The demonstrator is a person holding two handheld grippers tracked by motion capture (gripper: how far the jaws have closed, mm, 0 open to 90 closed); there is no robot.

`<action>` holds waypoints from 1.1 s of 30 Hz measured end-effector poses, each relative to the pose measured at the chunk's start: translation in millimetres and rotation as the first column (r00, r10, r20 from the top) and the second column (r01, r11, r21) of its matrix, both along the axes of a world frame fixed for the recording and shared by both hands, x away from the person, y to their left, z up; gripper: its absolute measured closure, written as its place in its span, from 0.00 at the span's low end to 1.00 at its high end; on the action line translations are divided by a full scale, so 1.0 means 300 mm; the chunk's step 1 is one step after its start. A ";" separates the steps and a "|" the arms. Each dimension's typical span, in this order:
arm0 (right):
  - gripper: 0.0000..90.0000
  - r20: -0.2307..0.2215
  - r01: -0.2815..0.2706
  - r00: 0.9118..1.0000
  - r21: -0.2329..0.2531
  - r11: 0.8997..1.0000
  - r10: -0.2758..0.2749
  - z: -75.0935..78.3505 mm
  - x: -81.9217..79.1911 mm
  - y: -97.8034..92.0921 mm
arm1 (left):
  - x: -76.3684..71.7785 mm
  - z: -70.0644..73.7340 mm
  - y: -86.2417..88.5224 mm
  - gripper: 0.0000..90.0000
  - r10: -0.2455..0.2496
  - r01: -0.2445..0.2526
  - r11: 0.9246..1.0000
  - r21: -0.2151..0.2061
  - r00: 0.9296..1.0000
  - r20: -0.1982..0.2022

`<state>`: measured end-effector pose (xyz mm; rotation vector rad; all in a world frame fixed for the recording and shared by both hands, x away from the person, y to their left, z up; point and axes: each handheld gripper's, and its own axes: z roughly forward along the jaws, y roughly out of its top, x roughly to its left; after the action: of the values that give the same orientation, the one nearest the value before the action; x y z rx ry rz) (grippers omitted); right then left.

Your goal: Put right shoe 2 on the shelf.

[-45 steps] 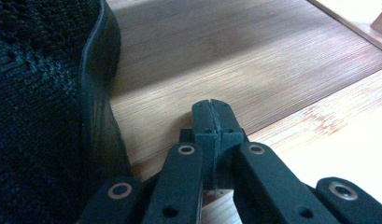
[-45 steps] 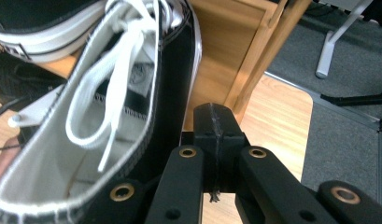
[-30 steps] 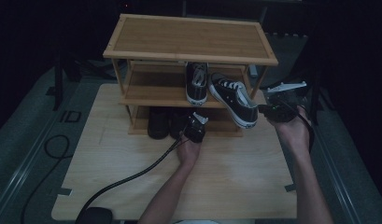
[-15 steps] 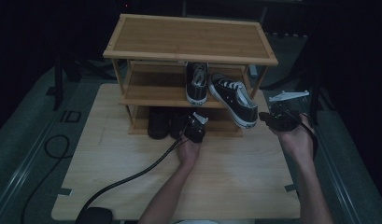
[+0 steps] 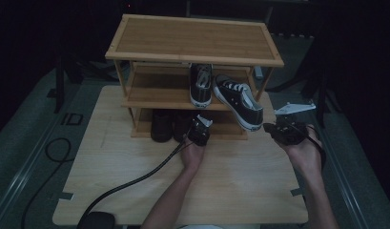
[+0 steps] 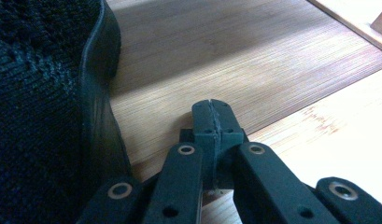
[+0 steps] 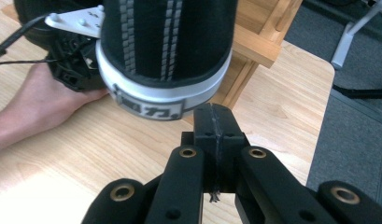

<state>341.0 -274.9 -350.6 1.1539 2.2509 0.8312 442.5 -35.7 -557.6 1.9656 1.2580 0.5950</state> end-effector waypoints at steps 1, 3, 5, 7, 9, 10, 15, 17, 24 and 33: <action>1.00 0.003 -0.006 1.000 0.006 1.000 0.006 0.002 -0.008 0.000 | 0.000 0.000 0.000 1.00 0.000 0.000 1.000 0.000 1.000 0.000; 1.00 0.003 -0.023 1.000 0.017 1.000 0.023 0.003 -0.020 0.002 | 0.000 0.000 0.000 1.00 0.000 0.000 1.000 0.000 1.000 0.000; 1.00 0.000 -0.040 0.999 0.029 0.999 0.040 0.004 -0.031 0.004 | 0.000 0.000 0.000 1.00 0.000 0.000 1.000 0.000 1.000 0.000; 1.00 -0.005 -0.058 0.998 0.049 0.997 0.058 0.006 -0.040 0.005 | 0.000 0.000 0.000 1.00 0.000 0.000 1.000 0.000 1.000 0.000; 1.00 -0.004 -0.068 0.998 0.059 0.996 0.068 0.007 -0.044 0.007 | 0.000 0.000 0.000 1.00 -0.001 0.001 1.000 -0.001 1.000 0.000; 1.00 -0.004 -0.074 0.997 0.062 0.995 0.075 0.007 -0.044 0.008 | 0.000 0.000 0.000 1.00 -0.001 0.001 1.000 -0.001 1.000 0.000; 1.00 -0.006 -0.080 0.997 0.064 0.995 0.080 0.006 -0.042 0.010 | 0.000 0.000 0.000 1.00 -0.001 0.001 1.000 -0.001 1.000 0.001; 1.00 -0.004 -0.080 0.997 0.064 0.995 0.080 0.005 -0.043 0.011 | 0.000 0.000 0.000 1.00 0.000 0.000 1.000 0.001 1.000 0.001; 1.00 0.001 -0.102 0.995 0.062 0.993 0.102 0.005 -0.043 0.030 | 0.000 0.000 0.000 1.00 -0.002 0.002 1.000 0.003 1.000 -0.001; 1.00 0.002 -0.152 0.988 0.060 0.986 0.153 0.010 -0.031 0.086 | 0.000 0.000 0.000 1.00 0.000 0.000 1.000 0.003 1.000 -0.001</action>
<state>331.8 -249.2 -347.5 1.0189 2.3542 0.9634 442.6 -35.7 -557.5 1.9686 1.2586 0.5969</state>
